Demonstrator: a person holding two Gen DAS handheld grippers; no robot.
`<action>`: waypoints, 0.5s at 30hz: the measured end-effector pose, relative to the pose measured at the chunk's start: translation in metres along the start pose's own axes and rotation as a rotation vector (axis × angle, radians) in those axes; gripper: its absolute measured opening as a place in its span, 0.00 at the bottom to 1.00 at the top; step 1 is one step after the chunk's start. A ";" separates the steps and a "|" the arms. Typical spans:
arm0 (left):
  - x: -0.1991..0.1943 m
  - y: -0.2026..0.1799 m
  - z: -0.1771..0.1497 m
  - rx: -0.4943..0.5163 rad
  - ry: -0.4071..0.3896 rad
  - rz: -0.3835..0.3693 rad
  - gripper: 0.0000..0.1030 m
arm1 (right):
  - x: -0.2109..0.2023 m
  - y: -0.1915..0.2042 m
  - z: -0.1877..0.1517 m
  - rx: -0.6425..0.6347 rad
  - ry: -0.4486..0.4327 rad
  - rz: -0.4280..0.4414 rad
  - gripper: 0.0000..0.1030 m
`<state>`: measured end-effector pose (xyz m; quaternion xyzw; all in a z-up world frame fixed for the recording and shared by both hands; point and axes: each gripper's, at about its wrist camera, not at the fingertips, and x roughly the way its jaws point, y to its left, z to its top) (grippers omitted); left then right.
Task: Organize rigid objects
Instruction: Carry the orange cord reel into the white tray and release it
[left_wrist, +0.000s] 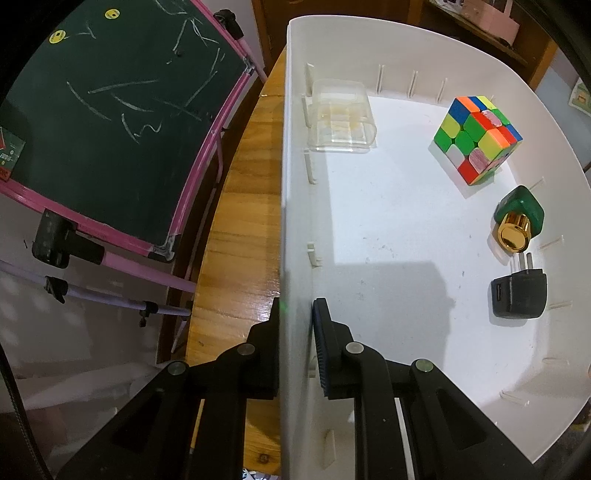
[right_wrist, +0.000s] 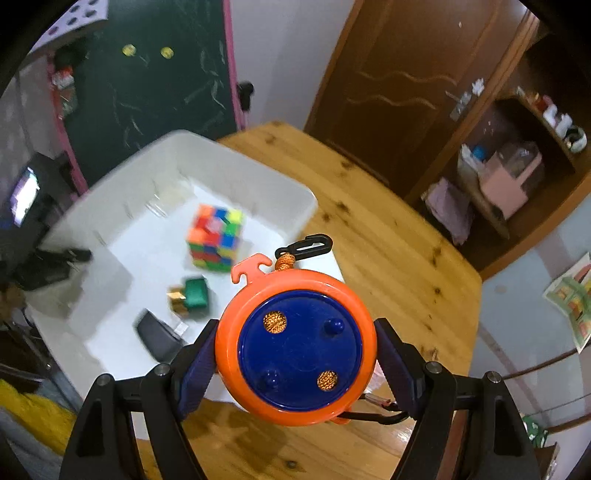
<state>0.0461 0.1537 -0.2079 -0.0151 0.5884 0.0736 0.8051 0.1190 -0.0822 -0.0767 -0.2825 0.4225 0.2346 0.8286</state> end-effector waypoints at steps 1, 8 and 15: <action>-0.001 0.000 0.000 -0.002 -0.004 -0.001 0.18 | -0.007 0.008 0.005 -0.006 -0.018 0.004 0.78; -0.005 0.003 -0.001 -0.023 -0.018 -0.015 0.18 | -0.027 0.058 0.032 -0.024 -0.123 0.056 0.78; -0.004 0.006 -0.001 -0.025 -0.026 -0.018 0.18 | 0.007 0.087 0.050 0.013 -0.106 0.066 0.78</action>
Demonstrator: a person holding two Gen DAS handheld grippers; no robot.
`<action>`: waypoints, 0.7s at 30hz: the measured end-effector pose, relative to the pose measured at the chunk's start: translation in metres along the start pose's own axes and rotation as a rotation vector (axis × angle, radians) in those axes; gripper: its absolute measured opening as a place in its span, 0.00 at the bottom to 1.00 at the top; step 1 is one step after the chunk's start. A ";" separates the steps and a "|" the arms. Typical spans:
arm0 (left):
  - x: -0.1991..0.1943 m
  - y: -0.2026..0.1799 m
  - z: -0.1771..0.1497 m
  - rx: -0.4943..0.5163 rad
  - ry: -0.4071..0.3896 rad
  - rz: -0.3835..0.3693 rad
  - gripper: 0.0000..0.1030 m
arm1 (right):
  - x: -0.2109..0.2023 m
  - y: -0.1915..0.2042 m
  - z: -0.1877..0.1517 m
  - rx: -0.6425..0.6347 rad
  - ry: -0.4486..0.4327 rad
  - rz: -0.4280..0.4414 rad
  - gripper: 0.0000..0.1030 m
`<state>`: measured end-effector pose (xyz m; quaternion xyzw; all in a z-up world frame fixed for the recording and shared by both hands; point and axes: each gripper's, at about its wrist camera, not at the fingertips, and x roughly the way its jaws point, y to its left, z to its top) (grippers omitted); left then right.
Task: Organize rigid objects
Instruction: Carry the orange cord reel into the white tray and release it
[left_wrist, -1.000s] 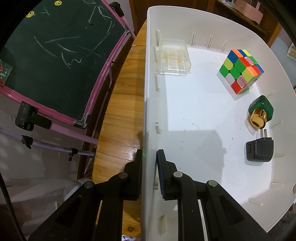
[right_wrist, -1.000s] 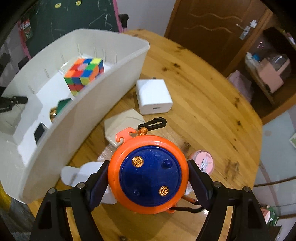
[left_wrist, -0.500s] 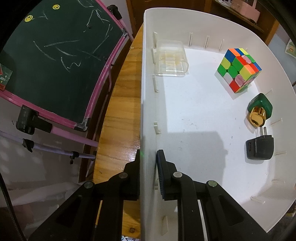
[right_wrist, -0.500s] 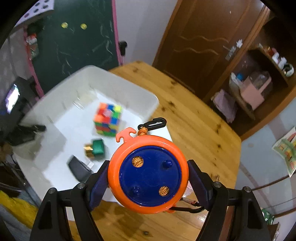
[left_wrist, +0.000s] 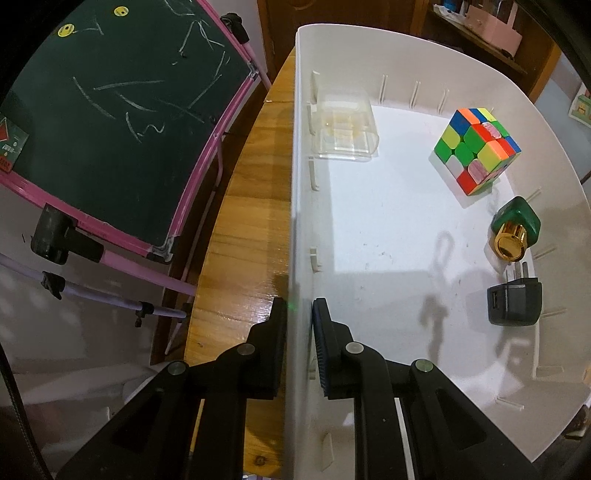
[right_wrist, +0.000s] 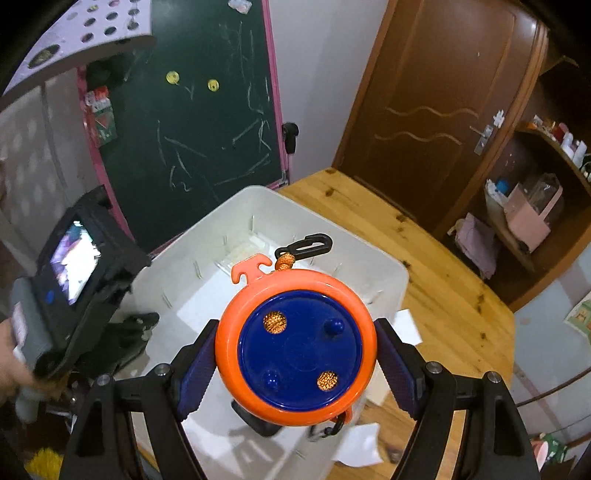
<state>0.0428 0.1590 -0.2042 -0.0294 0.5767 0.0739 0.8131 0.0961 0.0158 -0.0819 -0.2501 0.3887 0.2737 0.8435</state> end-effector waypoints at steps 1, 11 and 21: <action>0.000 -0.001 0.000 0.002 -0.002 0.001 0.18 | 0.009 0.002 0.001 0.009 0.013 0.003 0.78; -0.002 -0.005 -0.002 0.018 -0.012 0.011 0.18 | 0.091 0.017 0.002 0.088 0.152 0.009 0.78; -0.004 -0.008 -0.002 0.023 -0.012 0.015 0.18 | 0.105 0.030 0.006 0.040 0.183 -0.028 0.79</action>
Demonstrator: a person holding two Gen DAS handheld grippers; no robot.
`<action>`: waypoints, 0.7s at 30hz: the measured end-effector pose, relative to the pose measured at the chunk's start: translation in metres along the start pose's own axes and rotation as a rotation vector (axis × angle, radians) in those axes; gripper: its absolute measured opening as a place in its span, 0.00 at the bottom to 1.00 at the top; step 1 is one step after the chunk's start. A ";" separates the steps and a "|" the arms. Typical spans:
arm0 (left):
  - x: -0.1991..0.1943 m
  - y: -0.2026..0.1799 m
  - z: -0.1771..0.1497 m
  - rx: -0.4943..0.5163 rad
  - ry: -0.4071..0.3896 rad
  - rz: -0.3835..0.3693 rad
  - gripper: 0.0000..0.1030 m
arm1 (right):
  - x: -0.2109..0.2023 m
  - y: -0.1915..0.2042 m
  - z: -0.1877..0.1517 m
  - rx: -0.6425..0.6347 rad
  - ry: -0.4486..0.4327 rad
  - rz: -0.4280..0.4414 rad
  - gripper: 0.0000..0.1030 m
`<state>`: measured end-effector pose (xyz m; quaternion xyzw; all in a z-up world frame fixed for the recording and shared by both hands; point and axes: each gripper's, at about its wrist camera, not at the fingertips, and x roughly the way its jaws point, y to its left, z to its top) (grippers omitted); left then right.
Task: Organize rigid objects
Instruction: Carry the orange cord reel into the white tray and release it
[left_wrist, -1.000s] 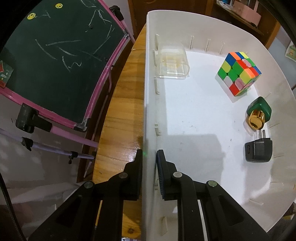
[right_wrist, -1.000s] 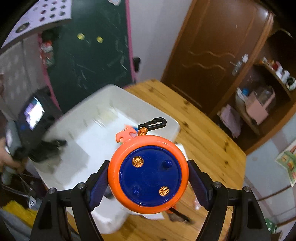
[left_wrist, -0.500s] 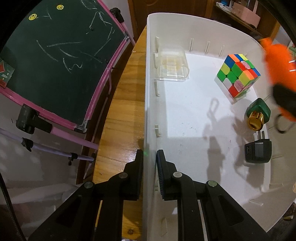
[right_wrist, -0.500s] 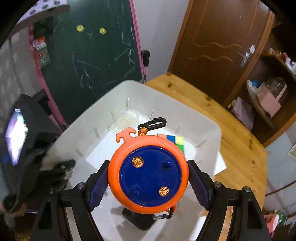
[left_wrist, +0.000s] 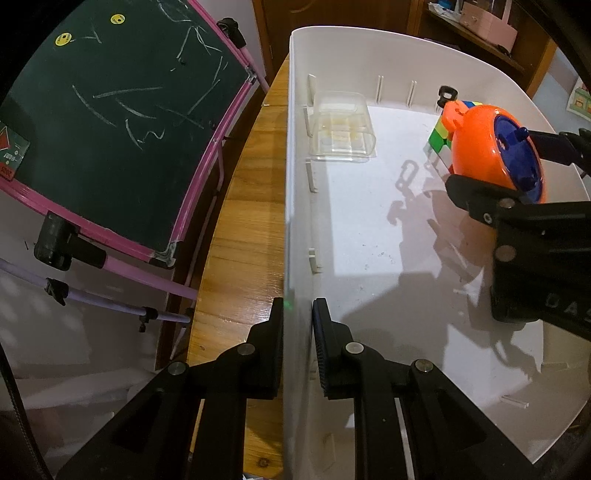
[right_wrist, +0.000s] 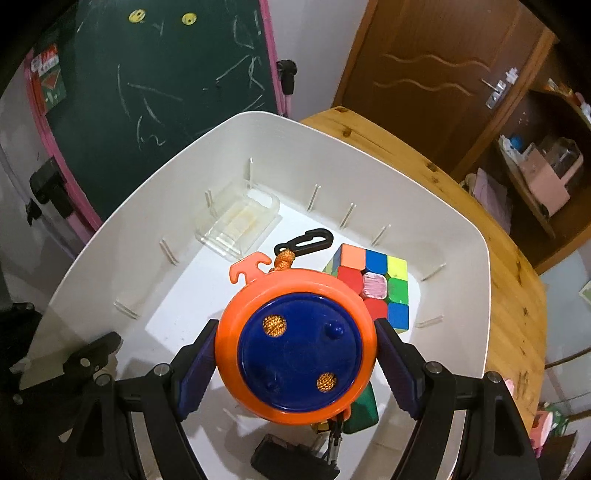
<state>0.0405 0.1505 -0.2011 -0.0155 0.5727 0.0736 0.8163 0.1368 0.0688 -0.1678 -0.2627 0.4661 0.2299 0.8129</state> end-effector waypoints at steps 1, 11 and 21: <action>0.000 0.000 0.000 0.000 0.000 0.000 0.18 | 0.002 0.001 0.000 -0.007 0.005 -0.004 0.79; 0.000 -0.001 0.000 -0.002 0.001 -0.001 0.18 | -0.001 -0.010 -0.005 0.063 0.023 0.123 0.79; -0.002 -0.001 0.000 0.001 0.001 0.006 0.20 | -0.011 -0.011 -0.005 0.088 -0.005 0.169 0.79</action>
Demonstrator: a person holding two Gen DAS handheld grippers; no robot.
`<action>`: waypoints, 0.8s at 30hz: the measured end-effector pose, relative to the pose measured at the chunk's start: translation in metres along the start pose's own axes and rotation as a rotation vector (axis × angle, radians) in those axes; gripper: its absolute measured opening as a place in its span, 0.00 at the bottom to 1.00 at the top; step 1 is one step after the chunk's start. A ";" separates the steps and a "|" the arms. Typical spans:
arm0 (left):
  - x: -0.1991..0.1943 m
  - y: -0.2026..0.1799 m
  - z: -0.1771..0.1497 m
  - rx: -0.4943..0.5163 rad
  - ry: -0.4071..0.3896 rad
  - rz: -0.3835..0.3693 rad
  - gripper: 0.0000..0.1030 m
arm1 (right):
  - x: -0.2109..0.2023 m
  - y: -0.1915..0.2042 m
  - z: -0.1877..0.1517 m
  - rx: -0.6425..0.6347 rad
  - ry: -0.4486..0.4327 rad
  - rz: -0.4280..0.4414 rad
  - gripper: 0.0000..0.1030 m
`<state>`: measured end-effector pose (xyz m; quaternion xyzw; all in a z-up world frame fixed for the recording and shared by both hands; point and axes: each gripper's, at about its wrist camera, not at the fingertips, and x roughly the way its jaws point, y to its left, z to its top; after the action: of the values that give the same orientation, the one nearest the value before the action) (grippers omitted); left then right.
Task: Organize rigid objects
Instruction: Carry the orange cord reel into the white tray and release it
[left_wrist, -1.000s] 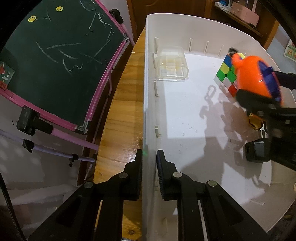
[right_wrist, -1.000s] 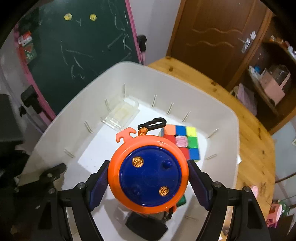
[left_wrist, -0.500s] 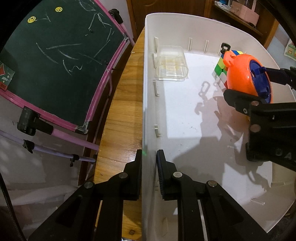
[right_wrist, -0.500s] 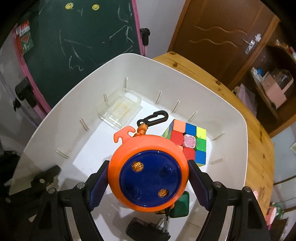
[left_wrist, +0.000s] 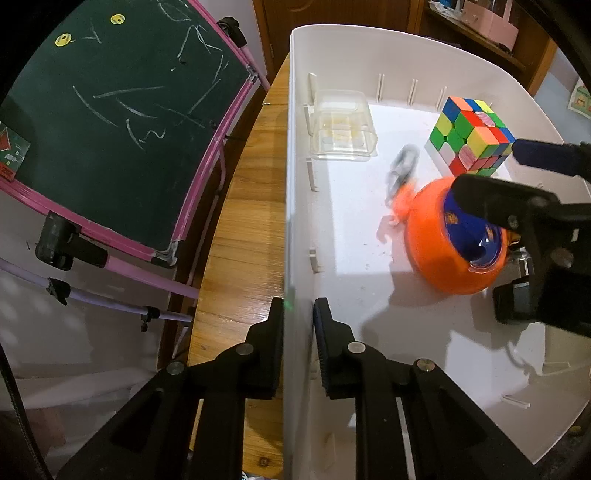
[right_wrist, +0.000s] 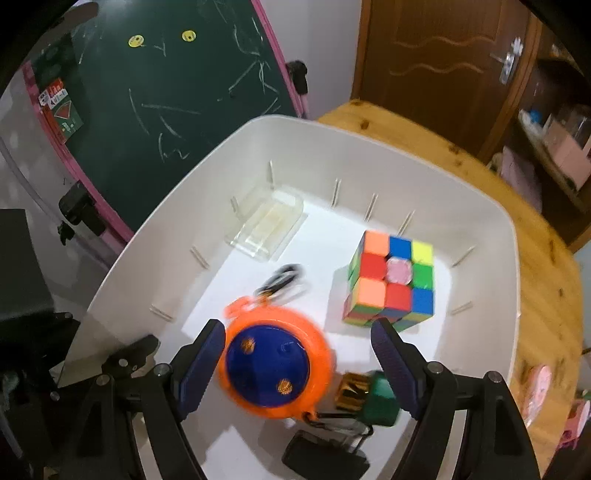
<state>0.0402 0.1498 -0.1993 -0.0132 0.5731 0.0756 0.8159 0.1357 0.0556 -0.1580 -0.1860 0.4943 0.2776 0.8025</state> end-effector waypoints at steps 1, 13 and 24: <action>0.000 0.000 0.000 -0.001 0.000 0.000 0.20 | -0.002 0.001 0.000 -0.005 -0.004 -0.013 0.79; 0.001 0.000 -0.001 0.002 0.002 0.006 0.20 | -0.032 -0.007 -0.012 0.007 -0.020 -0.023 0.79; 0.002 0.002 -0.001 0.000 0.003 0.011 0.21 | -0.076 -0.026 -0.037 0.065 -0.063 0.005 0.79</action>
<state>0.0401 0.1515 -0.2013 -0.0100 0.5744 0.0800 0.8146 0.0998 -0.0056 -0.1053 -0.1500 0.4778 0.2692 0.8227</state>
